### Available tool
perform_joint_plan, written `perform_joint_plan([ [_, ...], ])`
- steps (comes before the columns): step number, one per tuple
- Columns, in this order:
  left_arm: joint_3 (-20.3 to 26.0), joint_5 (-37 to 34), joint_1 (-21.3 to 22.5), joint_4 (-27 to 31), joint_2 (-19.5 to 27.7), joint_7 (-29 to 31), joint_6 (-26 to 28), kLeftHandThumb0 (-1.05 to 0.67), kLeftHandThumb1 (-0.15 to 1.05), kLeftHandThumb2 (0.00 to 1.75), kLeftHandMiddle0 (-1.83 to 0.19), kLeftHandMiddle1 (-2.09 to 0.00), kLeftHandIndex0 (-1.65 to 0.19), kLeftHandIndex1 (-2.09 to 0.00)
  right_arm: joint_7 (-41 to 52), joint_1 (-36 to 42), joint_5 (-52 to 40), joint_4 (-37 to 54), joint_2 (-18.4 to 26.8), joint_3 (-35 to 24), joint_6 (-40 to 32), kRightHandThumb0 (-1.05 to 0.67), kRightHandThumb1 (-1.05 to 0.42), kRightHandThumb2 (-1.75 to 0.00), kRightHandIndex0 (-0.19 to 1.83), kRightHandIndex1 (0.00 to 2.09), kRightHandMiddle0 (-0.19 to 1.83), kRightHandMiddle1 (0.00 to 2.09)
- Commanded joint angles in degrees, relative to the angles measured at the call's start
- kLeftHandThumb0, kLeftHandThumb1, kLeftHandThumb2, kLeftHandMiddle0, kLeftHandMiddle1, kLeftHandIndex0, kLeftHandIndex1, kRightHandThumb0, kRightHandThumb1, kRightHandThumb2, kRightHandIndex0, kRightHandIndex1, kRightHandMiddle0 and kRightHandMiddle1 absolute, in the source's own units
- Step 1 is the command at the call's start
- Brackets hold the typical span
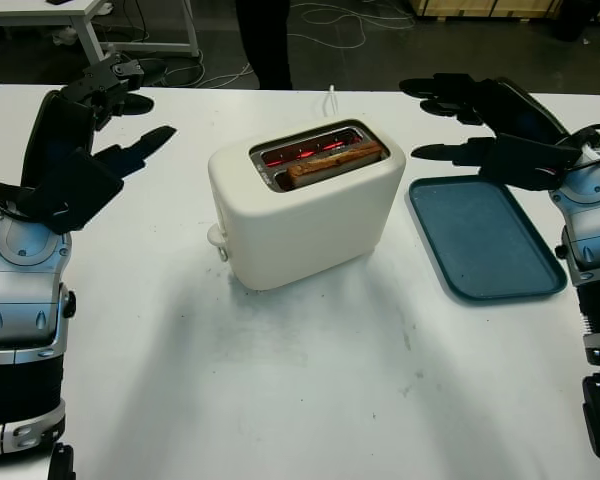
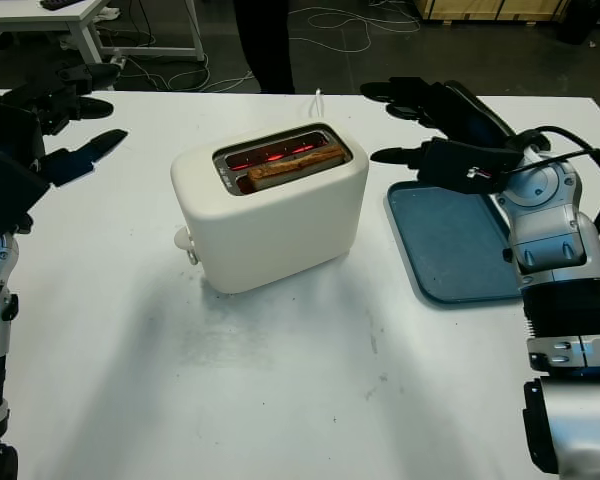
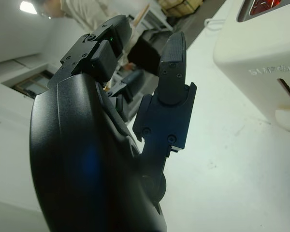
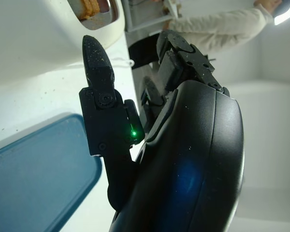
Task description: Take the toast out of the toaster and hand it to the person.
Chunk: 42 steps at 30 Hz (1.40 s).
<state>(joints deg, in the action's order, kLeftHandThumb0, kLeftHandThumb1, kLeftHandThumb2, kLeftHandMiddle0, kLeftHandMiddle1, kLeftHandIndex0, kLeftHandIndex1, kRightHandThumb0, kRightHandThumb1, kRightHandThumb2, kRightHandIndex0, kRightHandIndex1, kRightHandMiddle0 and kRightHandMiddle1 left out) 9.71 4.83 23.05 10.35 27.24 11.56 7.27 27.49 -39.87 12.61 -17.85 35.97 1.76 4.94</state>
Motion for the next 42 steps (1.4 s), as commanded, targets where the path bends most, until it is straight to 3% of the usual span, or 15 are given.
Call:
perform_joint_plan([
  [1,0.2,-0.2,-1.0,0.2,-0.4,-0.4,0.5,-0.32,0.92,0.14,-0.17,-0.93,-0.41,-0.34,0.0,0.5,-0.3,0.0,0.1,0.1,0.0,-0.42,-0.92,-0.06,0.43,0.0,0.41,0.0],
  [15,0.2,-0.2,-0.6,-1.4,-0.8,-0.3,-0.7,-0.35,0.92,0.17,-0.17,-0.92,-0.41,-0.36,0.7,1.3,-2.1,1.7,-0.4,-0.7,-2.4,-0.32,-0.92,-0.02,0.42,0.0,0.4,0.0],
  [27,0.1,0.1,-0.7,-0.9,-0.8,-0.4,-0.8,-0.33,0.92,0.15,-0.18,-0.94,-0.4,-0.39,0.1,0.7,-1.1,0.2,0.4,0.2,-0.8,-0.44,-0.92,-0.06,0.42,0.02,0.4,0.01],
  [42,0.5,-0.2,-1.0,-0.3,-0.7,0.0,-0.4,-0.34,0.92,0.14,-0.17,-0.94,-0.39,-0.42,0.8,0.8,-3.4,-0.2,-0.5,-0.4,-1.3,-0.36,-0.92,-0.04,0.39,0.0,0.38,0.0],
])
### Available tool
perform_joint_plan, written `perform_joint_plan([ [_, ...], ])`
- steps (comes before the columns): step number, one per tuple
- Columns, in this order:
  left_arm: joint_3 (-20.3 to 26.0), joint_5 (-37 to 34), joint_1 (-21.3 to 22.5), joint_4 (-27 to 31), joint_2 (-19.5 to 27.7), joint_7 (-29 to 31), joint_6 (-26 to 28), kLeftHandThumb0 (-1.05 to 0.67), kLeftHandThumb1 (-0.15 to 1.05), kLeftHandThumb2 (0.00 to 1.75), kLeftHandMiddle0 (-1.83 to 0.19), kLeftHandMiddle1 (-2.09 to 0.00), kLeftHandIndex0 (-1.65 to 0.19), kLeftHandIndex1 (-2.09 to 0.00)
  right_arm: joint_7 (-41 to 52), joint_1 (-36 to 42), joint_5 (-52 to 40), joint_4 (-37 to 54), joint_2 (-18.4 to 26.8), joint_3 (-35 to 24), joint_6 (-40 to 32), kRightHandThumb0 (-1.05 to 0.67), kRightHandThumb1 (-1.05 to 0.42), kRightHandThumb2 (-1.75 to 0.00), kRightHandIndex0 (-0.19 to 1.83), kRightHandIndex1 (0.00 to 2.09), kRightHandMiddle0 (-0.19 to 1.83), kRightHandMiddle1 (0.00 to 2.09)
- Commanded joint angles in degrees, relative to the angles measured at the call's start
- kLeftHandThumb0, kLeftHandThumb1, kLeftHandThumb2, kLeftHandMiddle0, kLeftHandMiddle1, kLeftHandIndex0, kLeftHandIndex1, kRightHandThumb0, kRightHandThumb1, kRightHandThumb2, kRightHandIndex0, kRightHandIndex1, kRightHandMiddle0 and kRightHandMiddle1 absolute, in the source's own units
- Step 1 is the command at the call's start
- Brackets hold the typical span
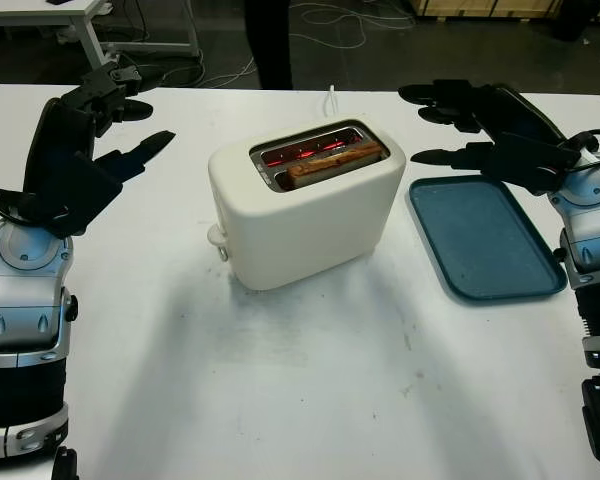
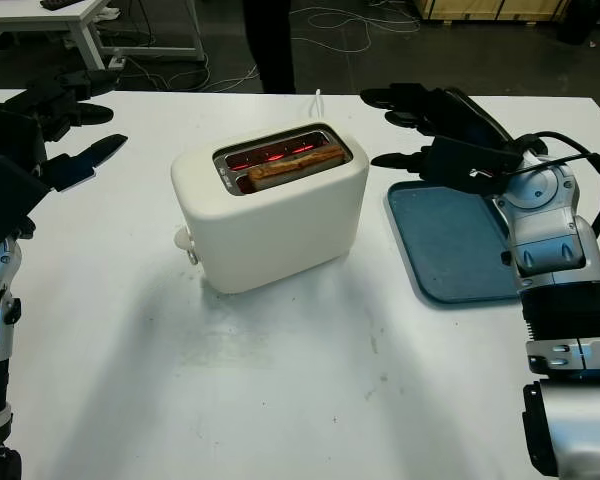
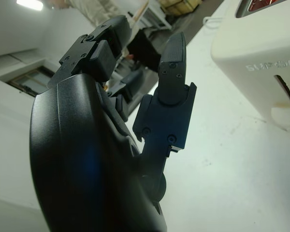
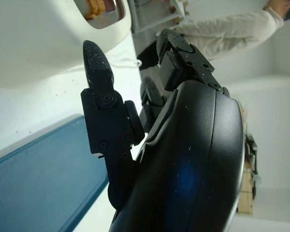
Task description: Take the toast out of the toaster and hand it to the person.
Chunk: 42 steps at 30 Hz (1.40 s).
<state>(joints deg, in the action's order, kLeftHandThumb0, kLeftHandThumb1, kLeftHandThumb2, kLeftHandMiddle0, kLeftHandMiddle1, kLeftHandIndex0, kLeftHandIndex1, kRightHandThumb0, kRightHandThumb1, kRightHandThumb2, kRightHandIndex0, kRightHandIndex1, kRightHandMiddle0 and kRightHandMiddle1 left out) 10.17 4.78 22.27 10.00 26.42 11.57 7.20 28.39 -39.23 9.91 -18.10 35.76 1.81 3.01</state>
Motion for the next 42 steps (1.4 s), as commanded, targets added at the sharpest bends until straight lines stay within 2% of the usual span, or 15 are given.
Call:
perform_joint_plan([
  [1,-0.1,0.1,-0.2,0.1,0.2,-0.1,-0.4,-0.34,0.92,0.14,-0.18,-0.94,-0.39,-0.42,0.0,0.3,-0.9,0.4,-0.3,-0.5,0.2,-0.35,-0.92,-0.04,0.38,0.0,0.38,0.0],
  [9,-0.3,0.5,-0.4,0.9,0.1,-0.3,0.9,-0.34,0.92,0.16,-0.17,-0.93,-0.37,-0.43,-0.1,0.2,-0.8,0.0,-0.2,-0.4,0.3,-0.35,-0.92,-0.03,0.39,0.0,0.38,0.0],
  [42,-0.5,-0.4,0.4,-0.9,-0.4,-0.1,-0.2,-0.33,0.92,0.14,-0.16,-0.95,-0.35,-0.47,-0.5,-0.1,-0.1,-1.4,0.0,-0.2,2.1,-0.41,-0.92,-0.03,0.41,0.01,0.4,0.0],
])
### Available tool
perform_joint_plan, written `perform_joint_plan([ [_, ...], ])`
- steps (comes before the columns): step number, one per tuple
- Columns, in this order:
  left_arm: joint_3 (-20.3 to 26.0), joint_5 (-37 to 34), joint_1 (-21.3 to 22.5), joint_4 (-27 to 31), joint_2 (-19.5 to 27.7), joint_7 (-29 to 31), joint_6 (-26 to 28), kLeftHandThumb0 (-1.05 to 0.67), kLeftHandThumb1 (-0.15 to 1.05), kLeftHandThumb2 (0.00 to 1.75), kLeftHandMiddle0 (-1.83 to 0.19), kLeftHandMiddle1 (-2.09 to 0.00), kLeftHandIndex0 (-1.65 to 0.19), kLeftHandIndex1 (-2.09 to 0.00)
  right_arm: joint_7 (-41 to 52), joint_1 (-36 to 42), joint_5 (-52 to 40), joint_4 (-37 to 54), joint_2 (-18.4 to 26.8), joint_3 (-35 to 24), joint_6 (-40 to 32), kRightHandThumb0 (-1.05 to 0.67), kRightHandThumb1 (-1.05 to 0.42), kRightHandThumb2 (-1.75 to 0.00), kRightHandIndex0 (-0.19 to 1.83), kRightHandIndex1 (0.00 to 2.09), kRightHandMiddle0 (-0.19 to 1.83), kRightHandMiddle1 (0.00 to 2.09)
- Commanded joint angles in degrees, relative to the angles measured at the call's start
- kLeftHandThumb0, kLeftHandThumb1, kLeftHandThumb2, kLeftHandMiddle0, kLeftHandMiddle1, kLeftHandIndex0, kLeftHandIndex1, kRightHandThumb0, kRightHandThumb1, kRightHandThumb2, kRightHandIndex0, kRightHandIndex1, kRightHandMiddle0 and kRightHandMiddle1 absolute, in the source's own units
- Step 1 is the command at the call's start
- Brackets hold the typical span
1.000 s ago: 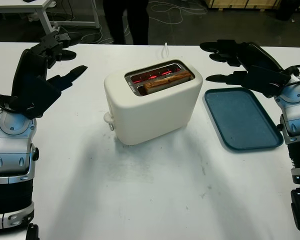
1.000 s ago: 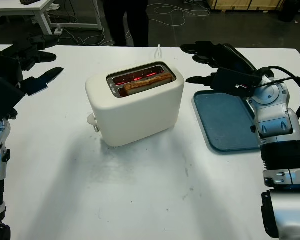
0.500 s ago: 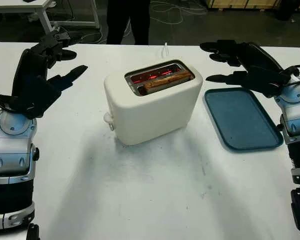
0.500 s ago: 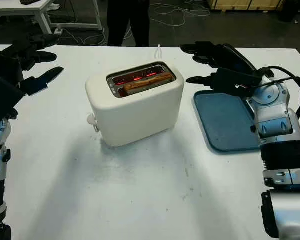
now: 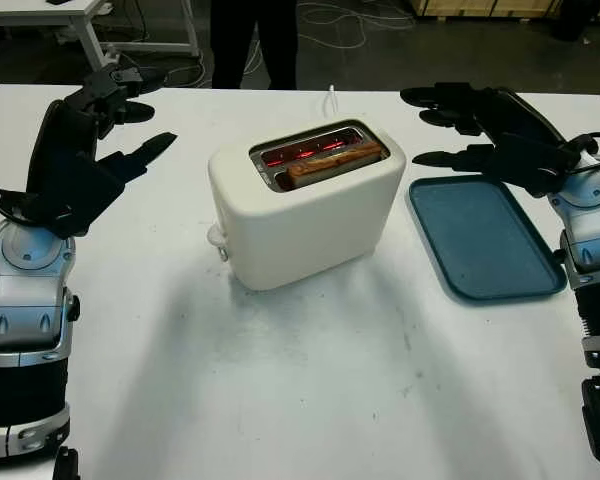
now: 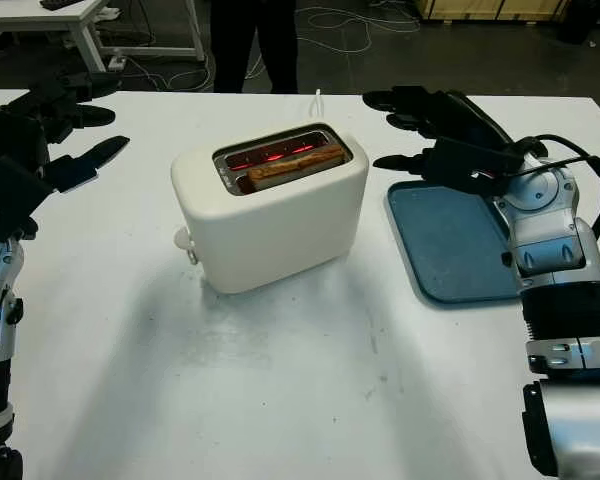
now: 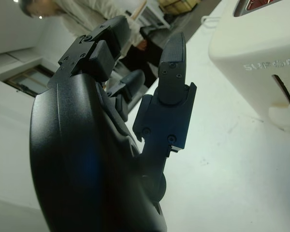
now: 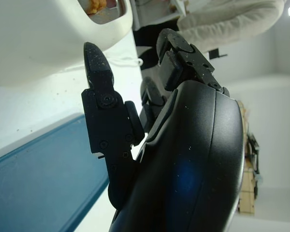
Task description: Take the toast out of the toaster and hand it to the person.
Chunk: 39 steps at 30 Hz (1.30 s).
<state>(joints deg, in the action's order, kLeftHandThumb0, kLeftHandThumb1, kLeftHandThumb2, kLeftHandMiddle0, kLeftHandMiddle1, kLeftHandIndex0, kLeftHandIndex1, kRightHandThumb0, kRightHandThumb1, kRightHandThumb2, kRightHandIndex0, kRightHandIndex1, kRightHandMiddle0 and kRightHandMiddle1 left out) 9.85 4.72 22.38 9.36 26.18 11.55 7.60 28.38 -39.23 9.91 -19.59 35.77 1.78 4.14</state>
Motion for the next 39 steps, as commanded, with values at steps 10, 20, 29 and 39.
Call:
perform_joint_plan([
  [10,0.0,-0.2,-0.1,0.5,0.0,-0.1,0.0,-0.32,0.92,0.15,-0.16,-0.95,-0.34,-0.48,-0.6,0.2,-0.4,0.7,-0.3,-0.4,0.4,-0.39,-0.92,-0.04,0.4,0.0,0.39,0.0],
  [20,0.2,-0.2,-0.5,0.8,0.2,0.1,0.0,-0.31,0.92,0.16,-0.16,-0.94,-0.33,-0.49,-0.8,0.2,0.0,0.7,-0.1,-0.1,0.5,-0.41,-0.92,-0.04,0.41,0.01,0.4,0.01],
  [29,0.2,-0.3,-0.5,1.1,0.0,0.0,0.4,-0.3,0.92,0.15,-0.15,-0.94,-0.33,-0.49,-1.2,0.1,0.6,0.3,-0.1,0.2,0.7,-0.41,-0.92,-0.04,0.41,0.01,0.4,0.01],
  [39,0.0,-0.4,-0.2,0.2,0.0,0.1,-0.6,-0.29,0.92,0.16,-0.16,-0.94,-0.33,-0.5,-0.8,0.4,-0.2,1.0,-0.1,-0.3,-0.2,-0.33,-0.92,-0.02,0.41,0.0,0.4,0.0],
])
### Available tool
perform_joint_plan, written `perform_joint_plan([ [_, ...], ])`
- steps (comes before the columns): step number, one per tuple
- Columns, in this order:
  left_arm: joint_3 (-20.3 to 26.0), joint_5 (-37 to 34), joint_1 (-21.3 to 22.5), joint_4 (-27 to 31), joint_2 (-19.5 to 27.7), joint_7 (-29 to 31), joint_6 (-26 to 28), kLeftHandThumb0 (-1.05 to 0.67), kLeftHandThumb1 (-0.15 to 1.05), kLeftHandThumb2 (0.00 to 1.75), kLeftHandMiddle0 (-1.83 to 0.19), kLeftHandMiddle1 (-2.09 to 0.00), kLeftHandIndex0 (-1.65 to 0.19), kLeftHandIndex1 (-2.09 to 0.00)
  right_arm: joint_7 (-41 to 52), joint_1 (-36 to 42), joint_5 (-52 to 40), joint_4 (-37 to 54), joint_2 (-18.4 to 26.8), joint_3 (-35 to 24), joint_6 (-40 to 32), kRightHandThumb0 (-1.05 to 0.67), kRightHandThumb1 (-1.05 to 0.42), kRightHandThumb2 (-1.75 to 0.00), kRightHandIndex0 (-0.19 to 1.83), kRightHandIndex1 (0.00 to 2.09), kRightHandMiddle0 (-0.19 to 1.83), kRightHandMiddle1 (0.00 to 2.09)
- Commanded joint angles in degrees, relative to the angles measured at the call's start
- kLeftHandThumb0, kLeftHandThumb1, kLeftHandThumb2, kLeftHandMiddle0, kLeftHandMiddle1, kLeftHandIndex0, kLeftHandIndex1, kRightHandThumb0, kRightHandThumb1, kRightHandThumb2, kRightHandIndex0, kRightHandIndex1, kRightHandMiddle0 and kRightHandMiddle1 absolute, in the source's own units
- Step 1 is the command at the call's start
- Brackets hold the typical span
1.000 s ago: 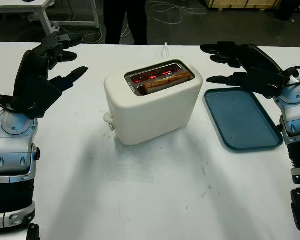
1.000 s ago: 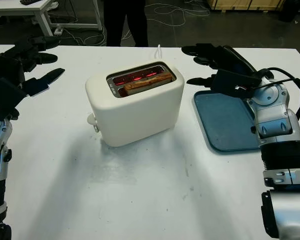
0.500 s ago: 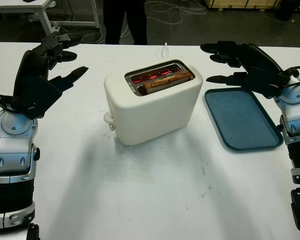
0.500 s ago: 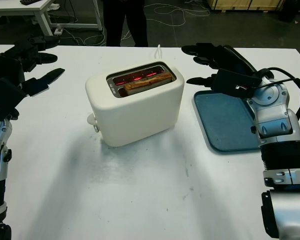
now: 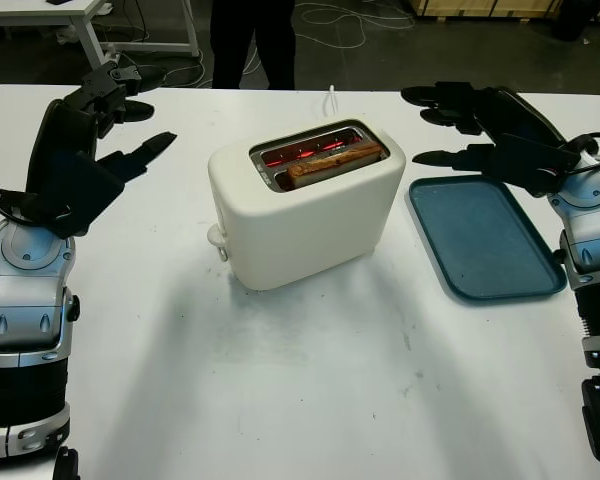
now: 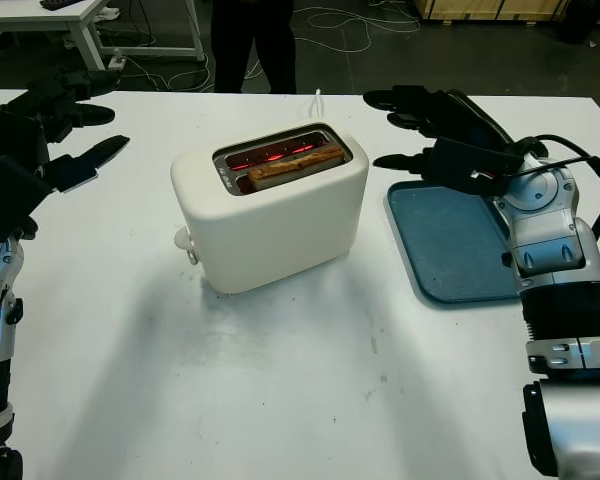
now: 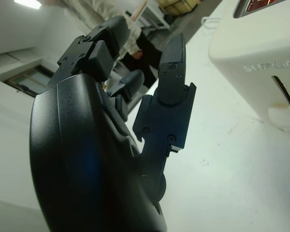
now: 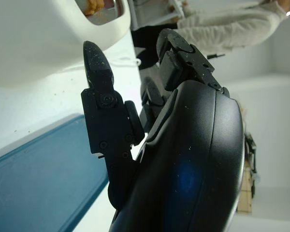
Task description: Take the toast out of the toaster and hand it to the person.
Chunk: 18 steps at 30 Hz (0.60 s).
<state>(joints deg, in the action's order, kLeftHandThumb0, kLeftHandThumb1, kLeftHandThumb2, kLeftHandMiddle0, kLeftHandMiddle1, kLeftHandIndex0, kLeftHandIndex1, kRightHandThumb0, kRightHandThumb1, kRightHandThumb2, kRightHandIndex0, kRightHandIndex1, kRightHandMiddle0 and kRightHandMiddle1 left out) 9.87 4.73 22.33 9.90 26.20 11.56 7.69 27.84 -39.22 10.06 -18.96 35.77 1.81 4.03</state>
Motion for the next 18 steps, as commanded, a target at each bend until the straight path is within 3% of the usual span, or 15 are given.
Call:
perform_joint_plan([
  [1,0.0,-0.5,-0.1,-0.3,-0.1,0.1,-0.3,-0.29,0.92,0.16,-0.15,-0.94,-0.33,-0.5,-0.3,0.3,-0.2,0.1,-0.1,-0.2,0.1,-0.34,-0.92,-0.02,0.41,0.01,0.4,0.01],
  [18,-0.1,0.1,-0.5,-0.4,0.0,-0.1,-1.3,-0.29,0.92,0.16,-0.15,-0.96,-0.33,-0.52,-0.6,0.5,0.4,0.3,0.3,-0.1,1.1,-0.36,-0.92,-0.04,0.43,0.01,0.42,0.01],
])
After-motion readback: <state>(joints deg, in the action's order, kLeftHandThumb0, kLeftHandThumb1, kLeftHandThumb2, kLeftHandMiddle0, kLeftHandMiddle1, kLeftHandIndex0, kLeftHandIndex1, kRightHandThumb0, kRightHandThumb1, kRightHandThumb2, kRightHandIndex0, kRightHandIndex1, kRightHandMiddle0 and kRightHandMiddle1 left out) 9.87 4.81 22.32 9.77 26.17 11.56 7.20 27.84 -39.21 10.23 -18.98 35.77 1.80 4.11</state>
